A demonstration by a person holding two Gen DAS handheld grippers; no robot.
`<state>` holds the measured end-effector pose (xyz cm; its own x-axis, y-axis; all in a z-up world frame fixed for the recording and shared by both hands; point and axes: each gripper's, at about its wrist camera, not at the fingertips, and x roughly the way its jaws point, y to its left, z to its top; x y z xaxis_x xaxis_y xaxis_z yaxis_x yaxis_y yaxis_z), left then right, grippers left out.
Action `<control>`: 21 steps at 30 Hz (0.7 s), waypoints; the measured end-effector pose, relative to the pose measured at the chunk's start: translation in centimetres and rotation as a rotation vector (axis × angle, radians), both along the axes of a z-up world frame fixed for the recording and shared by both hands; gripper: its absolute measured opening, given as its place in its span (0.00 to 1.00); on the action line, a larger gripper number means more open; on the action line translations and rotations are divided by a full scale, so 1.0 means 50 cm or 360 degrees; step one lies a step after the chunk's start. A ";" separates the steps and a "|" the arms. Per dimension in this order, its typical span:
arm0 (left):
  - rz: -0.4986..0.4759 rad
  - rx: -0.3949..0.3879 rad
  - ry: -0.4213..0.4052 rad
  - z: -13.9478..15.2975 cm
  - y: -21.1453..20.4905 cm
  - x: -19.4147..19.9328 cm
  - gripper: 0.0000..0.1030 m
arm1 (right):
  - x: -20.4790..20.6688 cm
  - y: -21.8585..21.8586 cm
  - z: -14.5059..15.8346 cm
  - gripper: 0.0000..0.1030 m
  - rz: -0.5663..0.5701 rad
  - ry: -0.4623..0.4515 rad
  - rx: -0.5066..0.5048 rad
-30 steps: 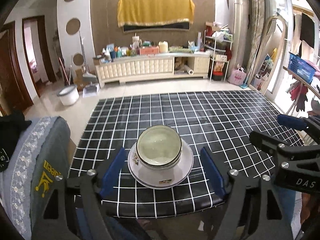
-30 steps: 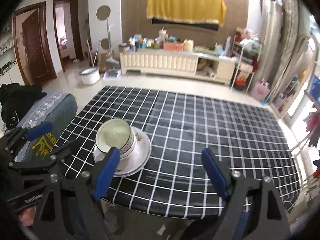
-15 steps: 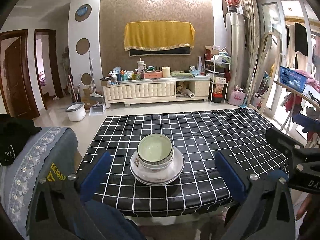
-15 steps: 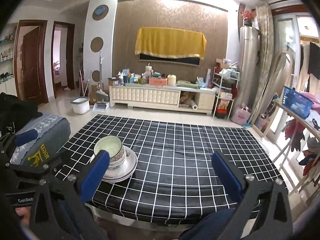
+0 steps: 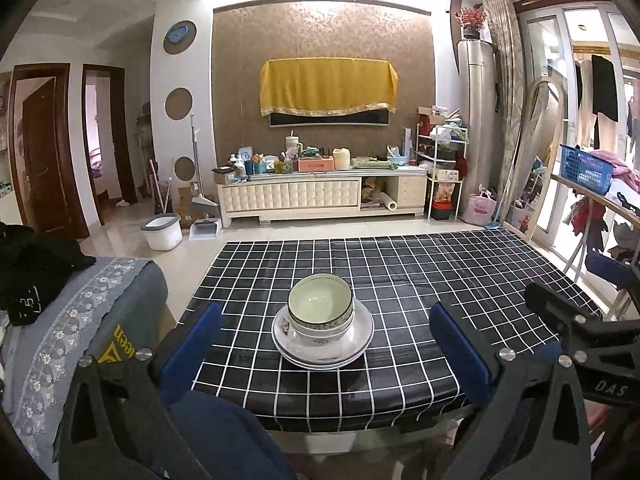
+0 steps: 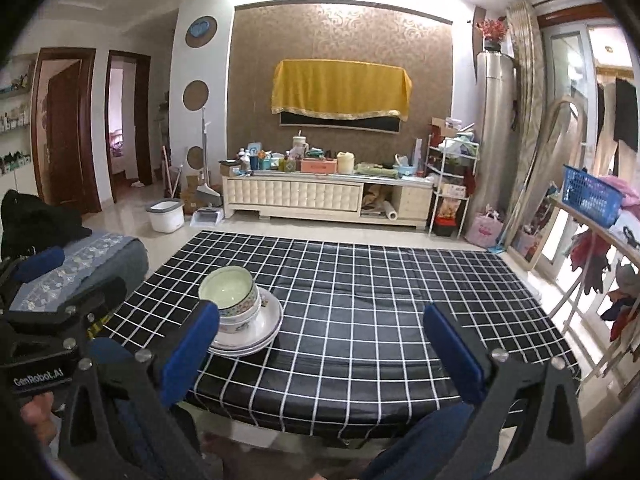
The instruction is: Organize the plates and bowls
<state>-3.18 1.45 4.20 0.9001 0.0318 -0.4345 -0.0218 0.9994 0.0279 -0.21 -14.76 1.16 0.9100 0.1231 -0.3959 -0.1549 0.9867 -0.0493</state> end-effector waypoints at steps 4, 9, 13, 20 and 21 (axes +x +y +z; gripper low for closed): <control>-0.0008 0.0006 -0.0003 -0.002 -0.002 -0.002 1.00 | -0.005 0.000 -0.001 1.00 -0.0002 -0.0007 -0.0004; -0.0024 0.0009 0.0010 -0.006 -0.008 -0.003 1.00 | -0.014 0.003 0.001 1.00 -0.0012 -0.0018 -0.0009; -0.0030 0.0023 0.0003 -0.005 -0.011 -0.009 1.00 | -0.018 0.001 0.000 1.00 -0.0009 -0.0028 -0.0012; -0.0053 0.0010 -0.0019 -0.001 -0.013 -0.016 1.00 | -0.021 0.000 0.002 1.00 -0.0004 -0.0027 -0.0002; -0.0045 0.0019 -0.0016 -0.001 -0.013 -0.016 1.00 | -0.022 0.000 0.002 1.00 -0.0005 -0.0028 -0.0003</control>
